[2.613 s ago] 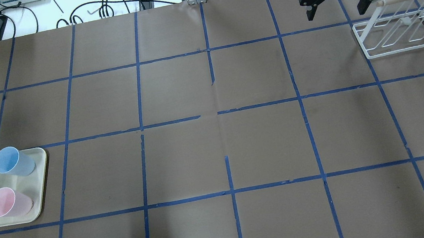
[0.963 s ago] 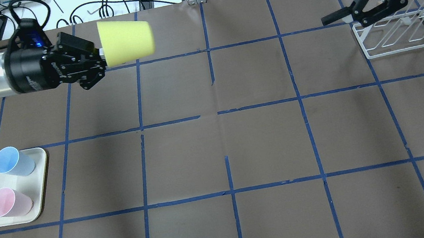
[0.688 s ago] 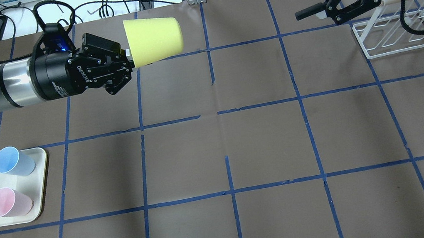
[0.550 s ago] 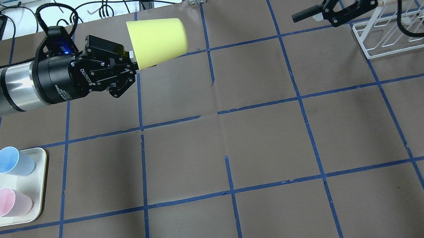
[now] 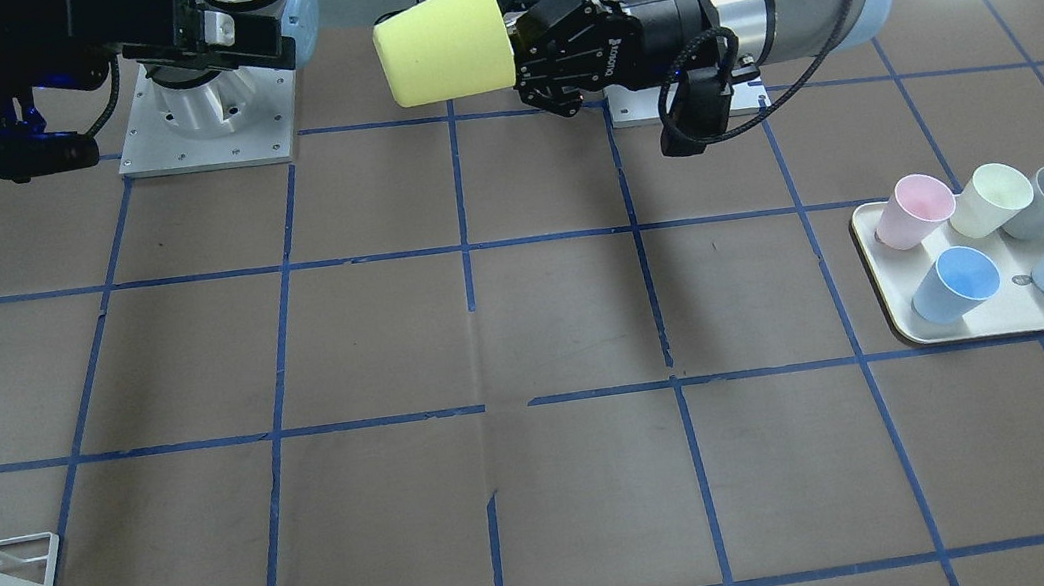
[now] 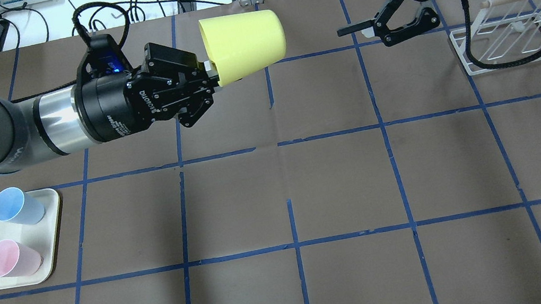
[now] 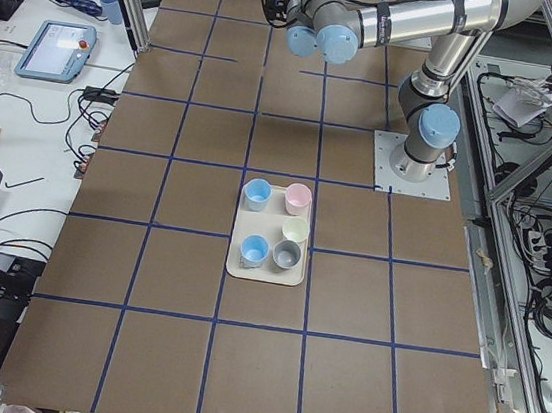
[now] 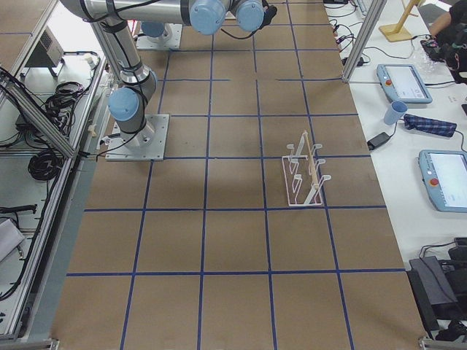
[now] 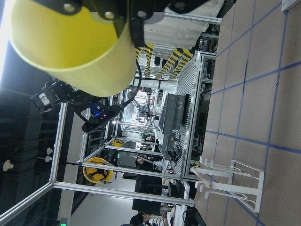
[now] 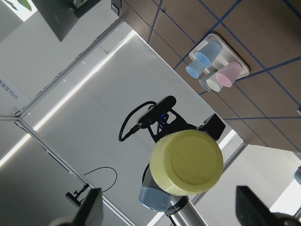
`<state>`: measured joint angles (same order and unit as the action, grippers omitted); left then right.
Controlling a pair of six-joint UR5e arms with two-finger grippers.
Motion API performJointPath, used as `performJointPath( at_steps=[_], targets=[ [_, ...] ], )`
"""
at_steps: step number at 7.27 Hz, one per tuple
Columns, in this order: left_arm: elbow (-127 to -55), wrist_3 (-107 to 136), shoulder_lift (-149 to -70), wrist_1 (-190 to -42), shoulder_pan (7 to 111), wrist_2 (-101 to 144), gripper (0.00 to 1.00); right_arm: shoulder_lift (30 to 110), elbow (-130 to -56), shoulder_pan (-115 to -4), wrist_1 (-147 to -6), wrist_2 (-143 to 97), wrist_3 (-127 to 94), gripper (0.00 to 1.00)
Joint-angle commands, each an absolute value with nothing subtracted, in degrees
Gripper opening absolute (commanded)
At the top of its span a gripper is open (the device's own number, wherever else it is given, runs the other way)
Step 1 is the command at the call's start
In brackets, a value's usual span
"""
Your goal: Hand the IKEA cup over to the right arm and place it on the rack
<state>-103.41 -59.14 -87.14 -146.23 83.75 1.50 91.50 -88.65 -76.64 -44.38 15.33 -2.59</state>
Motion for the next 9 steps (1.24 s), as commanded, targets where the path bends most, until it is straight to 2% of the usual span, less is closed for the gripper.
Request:
performJointPath(
  at_steps=[1, 3, 9],
  targets=[
    [-104.7, -59.2, -85.6, -146.2, 85.6, 6.2, 0.00, 91.5, -90.9, -77.5, -44.0, 13.7, -8.3, 1.00],
    [-104.8, -59.2, -84.3, -146.0, 87.7, 10.2, 0.01, 92.5, -90.6, -77.9, -43.8, 14.0, -15.2, 1.00],
    [-104.9, -59.2, -84.1, -145.6, 87.9, 10.2, 0.07, 93.6, -89.9, -79.8, -44.5, 16.1, -15.1, 1.00]
  ],
)
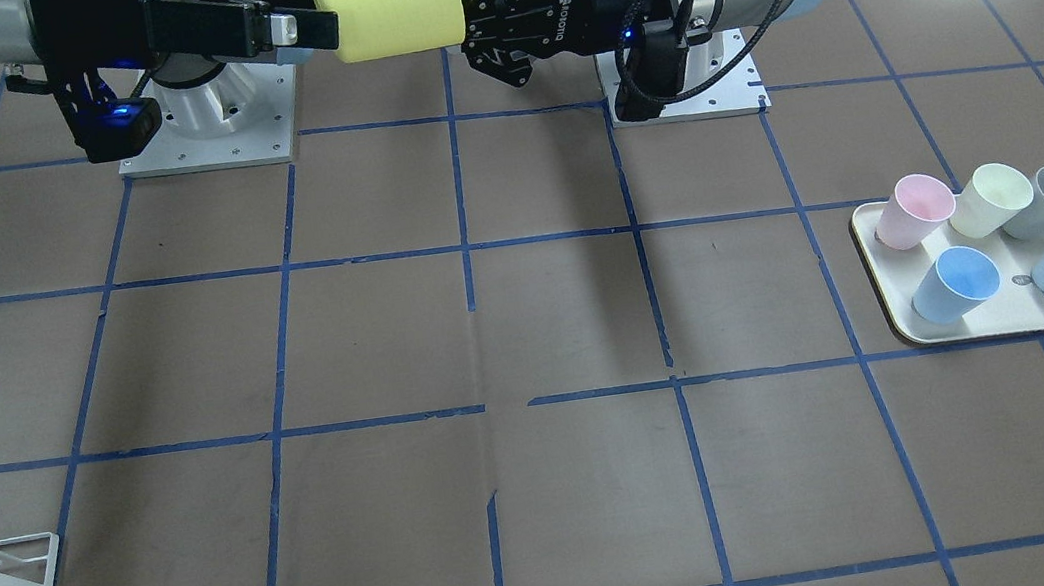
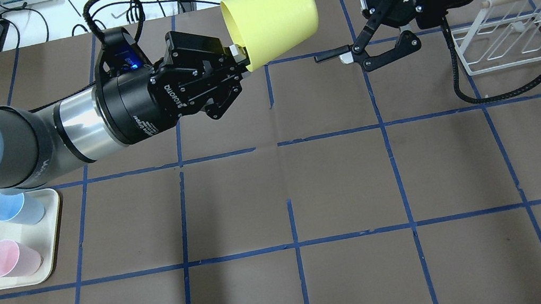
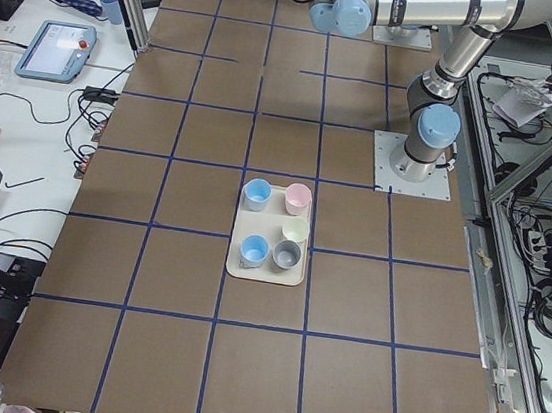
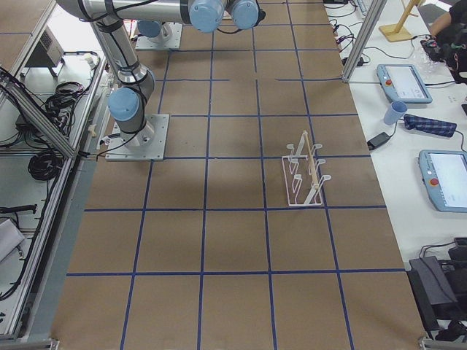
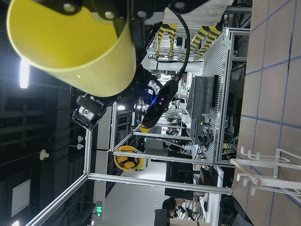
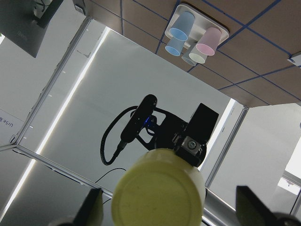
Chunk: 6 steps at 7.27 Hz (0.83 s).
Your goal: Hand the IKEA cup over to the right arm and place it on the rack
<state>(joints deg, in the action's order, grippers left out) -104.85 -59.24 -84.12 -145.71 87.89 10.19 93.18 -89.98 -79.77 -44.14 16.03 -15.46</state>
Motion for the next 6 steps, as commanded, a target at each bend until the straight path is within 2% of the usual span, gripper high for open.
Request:
performJointPath(
  at_steps=[1, 6],
  targets=[
    [-104.9, -59.2, -84.1, -145.6, 87.9, 10.2, 0.12, 94.6, -89.9, -79.9, -44.6, 15.6, -14.7, 1.00],
    [-104.9, -59.2, -84.1, -145.6, 87.9, 10.2, 0.12, 94.5, -90.0, -80.9, -47.7, 15.6, -15.2, 1.00]
  ],
)
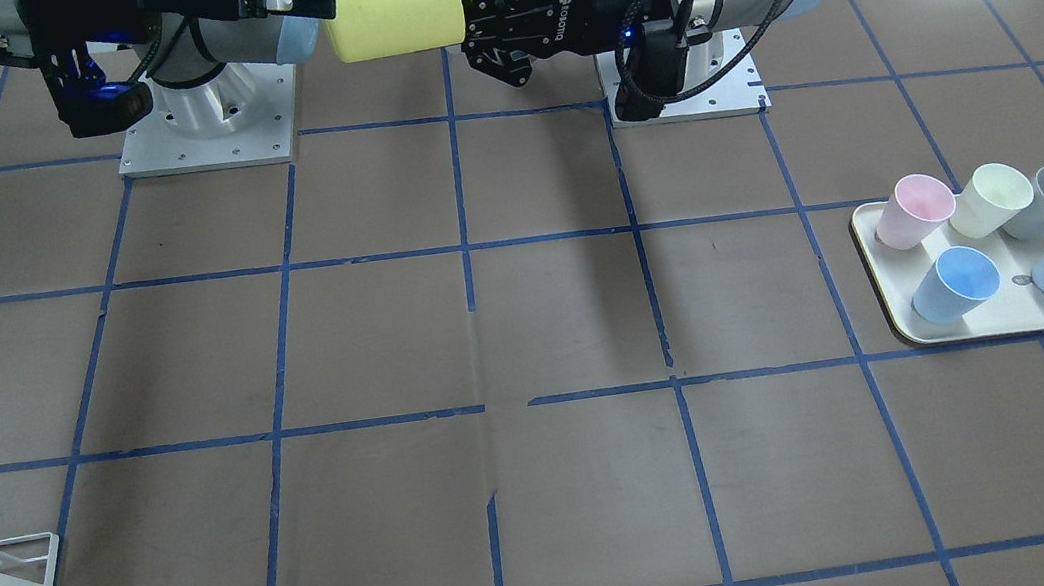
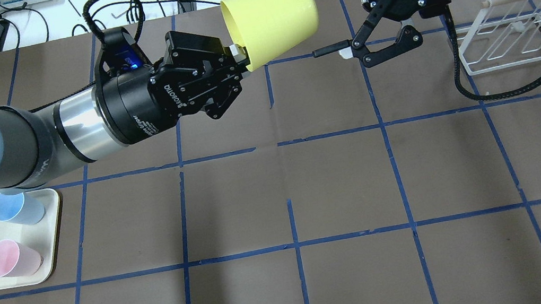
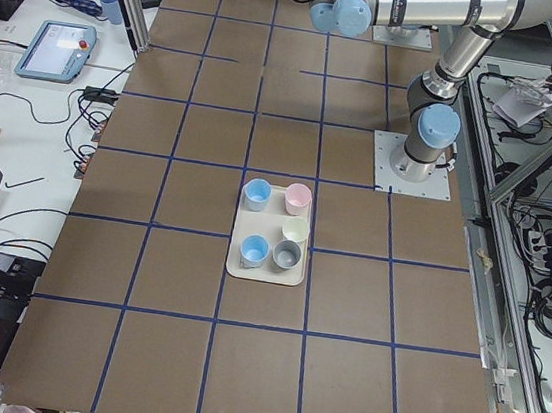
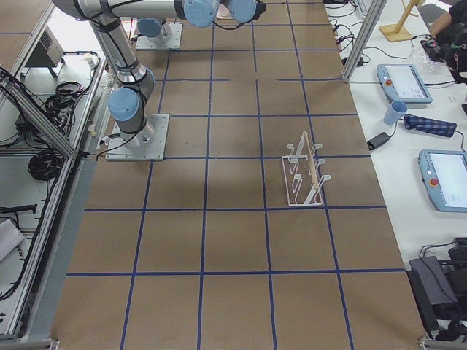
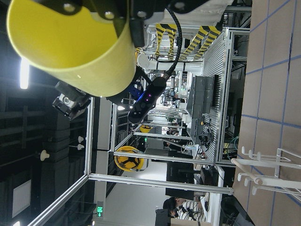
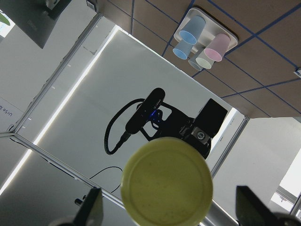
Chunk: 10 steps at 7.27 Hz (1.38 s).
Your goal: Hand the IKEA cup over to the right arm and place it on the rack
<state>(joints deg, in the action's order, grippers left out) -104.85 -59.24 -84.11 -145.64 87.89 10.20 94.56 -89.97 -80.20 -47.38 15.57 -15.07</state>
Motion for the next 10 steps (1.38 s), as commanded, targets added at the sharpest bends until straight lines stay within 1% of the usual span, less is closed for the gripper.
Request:
performJointPath(
  at_steps=[1, 2, 3, 4, 6, 7, 8, 9, 10],
  targets=[
    [-104.9, -59.2, -84.1, -145.6, 87.9, 10.2, 0.12, 94.3, -90.0, -81.6, -48.5, 15.5, -15.2, 1.00],
    [-104.9, -59.2, -84.2, -145.6, 87.9, 10.3, 0.12, 94.3, -90.0, -81.7, -50.0, 15.5, -15.1, 0.90],
    [-104.9, -59.2, -84.3, -145.6, 87.9, 10.2, 0.12, 94.0, -90.0, -81.7, -50.4, 15.8, -14.4, 0.70],
    [-104.9, -59.2, -84.3, -145.6, 87.9, 10.3, 0.12, 93.9, -90.0, -81.7, -50.4, 15.9, -14.3, 0.65],
    [-104.9, -59.2, -84.3, -145.6, 87.9, 10.3, 0.13, 94.0, -89.8, -81.6, -50.4, 15.8, -14.3, 0.60],
    [-104.9, -59.2, -84.3, -145.6, 87.9, 10.3, 0.13, 93.9, -89.8, -81.4, -50.4, 16.0, -14.3, 0.59],
    [-104.9, -58.6, -84.4, -145.6, 87.9, 10.3, 0.21, 93.9, -89.8, -81.3, -50.4, 16.1, -14.3, 0.59],
    [-104.9, -58.4, -84.4, -146.0, 87.9, 10.3, 0.37, 93.9, -89.8, -81.2, -50.4, 16.0, -14.4, 0.59],
    [-104.9, -58.4, -84.3, -146.0, 87.9, 10.3, 0.38, 93.9, -89.8, -81.3, -50.4, 15.9, -14.4, 0.59]
  ],
)
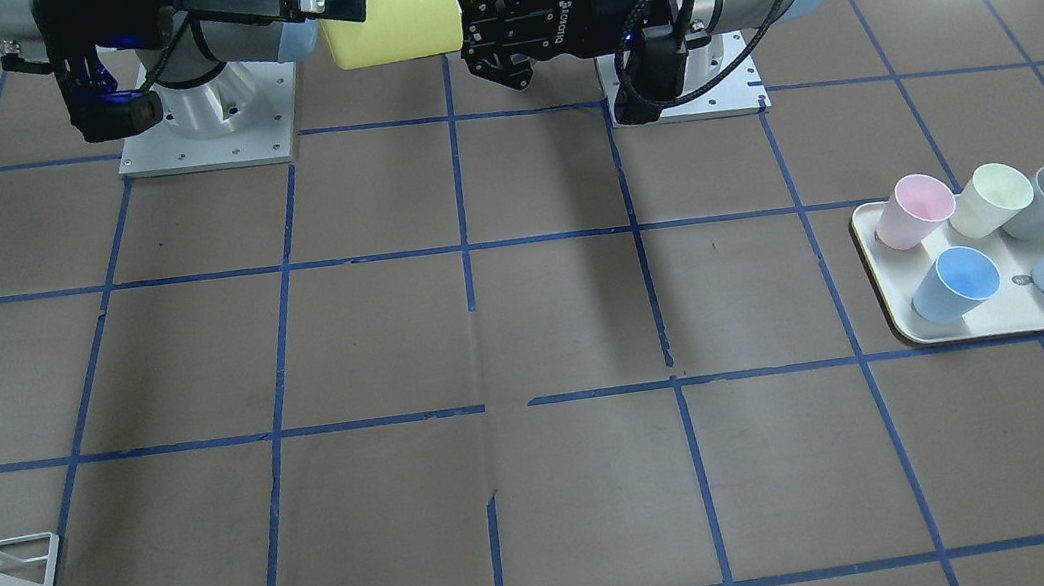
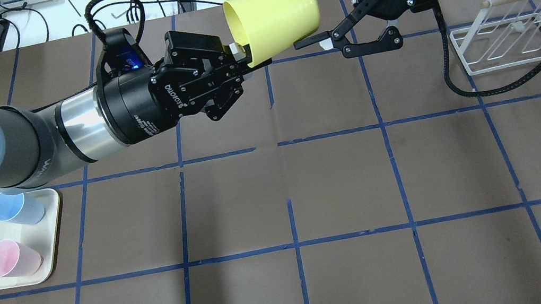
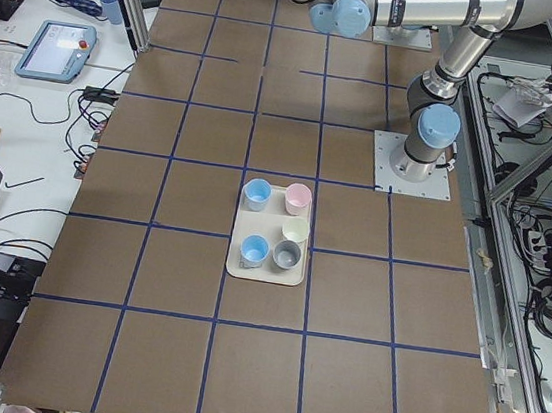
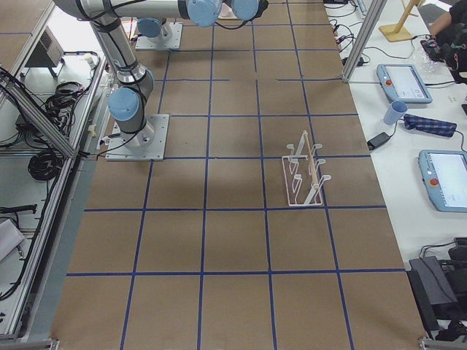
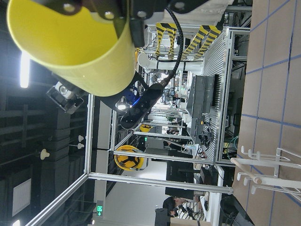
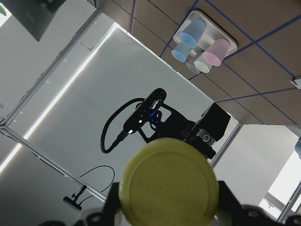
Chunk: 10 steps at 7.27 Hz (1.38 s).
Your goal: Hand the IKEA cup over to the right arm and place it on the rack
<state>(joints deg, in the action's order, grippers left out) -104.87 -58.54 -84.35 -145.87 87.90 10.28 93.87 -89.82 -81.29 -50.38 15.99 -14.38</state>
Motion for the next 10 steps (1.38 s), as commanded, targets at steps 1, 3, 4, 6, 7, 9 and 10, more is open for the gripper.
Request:
performJointPath(
  at_steps=[1, 3, 4, 6, 7, 9, 10],
  targets=[
    [-104.8, -58.4, -84.2, -145.9, 87.9, 10.3, 0.38, 93.9, -89.8, -81.3, -50.4, 15.9, -14.4, 0.59],
    [-104.7, -58.1, -84.0, -146.2, 87.4, 10.3, 0.57, 93.9, -89.7, -80.8, -51.0, 15.7, -14.5, 0.59],
    [-103.9, -58.0, -83.9, -146.2, 86.7, 10.2, 0.63, 93.6, -89.3, -78.9, -53.6, 16.6, -14.6, 0.58],
    [-103.7, -58.1, -83.7, -146.4, 84.2, 9.6, 0.69, 93.0, -87.0, -74.2, -56.6, 26.3, -14.3, 0.55],
    [-103.5, -58.0, -83.6, -146.4, 80.9, 6.7, 0.72, 93.0, -85.4, -72.9, -60.0, 32.9, -14.4, 0.52],
    [-100.7, -55.6, -83.8, -145.5, 71.7, -9.7, 0.74, 92.9, -84.5, -72.7, -72.2, 56.8, -12.8, 0.47],
    [-99.9, -54.2, -85.7, -141.9, 69.7, -15.1, 0.74, 92.8, -84.7, -72.7, -73.7, 63.8, -7.4, 0.45]
  ],
)
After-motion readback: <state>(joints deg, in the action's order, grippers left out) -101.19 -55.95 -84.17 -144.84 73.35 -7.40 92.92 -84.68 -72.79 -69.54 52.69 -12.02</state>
